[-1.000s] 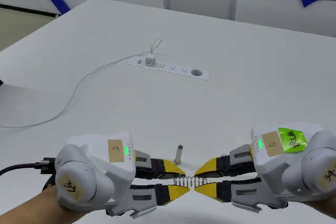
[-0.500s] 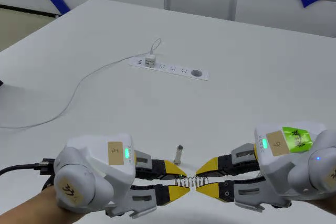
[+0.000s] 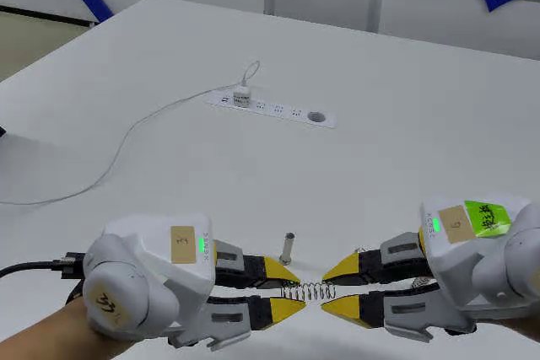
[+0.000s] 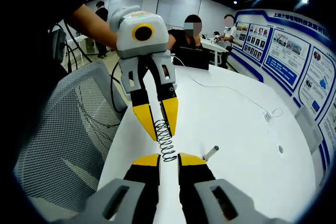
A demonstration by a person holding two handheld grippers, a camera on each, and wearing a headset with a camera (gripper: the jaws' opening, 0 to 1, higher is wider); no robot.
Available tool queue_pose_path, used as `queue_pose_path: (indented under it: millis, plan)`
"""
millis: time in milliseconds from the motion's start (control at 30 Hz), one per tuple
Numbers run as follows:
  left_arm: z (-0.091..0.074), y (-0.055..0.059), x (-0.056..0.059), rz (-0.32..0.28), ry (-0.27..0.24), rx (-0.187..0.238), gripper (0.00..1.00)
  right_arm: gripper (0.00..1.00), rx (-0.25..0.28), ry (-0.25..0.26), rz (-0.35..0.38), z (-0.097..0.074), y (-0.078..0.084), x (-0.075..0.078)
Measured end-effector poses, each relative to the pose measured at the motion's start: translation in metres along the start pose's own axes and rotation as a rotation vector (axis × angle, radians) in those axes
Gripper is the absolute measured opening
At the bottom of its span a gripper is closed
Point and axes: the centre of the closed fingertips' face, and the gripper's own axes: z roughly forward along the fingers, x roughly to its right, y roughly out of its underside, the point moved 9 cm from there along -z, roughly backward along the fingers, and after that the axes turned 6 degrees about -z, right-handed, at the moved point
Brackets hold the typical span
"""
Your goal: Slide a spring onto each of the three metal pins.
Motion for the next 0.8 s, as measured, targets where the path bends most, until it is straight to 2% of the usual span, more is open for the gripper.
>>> queue_pose_path:
  millis: [300,533,600,667,800]
  plan:
    - [0.001,0.001,0.001,0.027,0.005,-0.006,0.1,0.11,0.024,-0.027,0.023,-0.003,-0.004,0.001]
    - [0.0,0.002,0.0,0.025,-0.007,-0.005,0.1,0.11,0.134,-0.045,0.089,-0.01,-0.015,0.003]
    - [0.0,0.002,0.0,0.015,-0.009,0.0,0.1,0.11,0.14,-0.048,0.092,-0.01,-0.016,0.003]
    - [0.0,0.002,0.0,-0.003,-0.01,0.012,0.1,0.11,0.175,-0.051,0.119,-0.01,-0.019,0.004]
    - [-0.002,0.0,-0.001,-0.04,-0.022,0.042,0.1,0.11,0.211,-0.043,0.145,-0.011,-0.023,0.006]
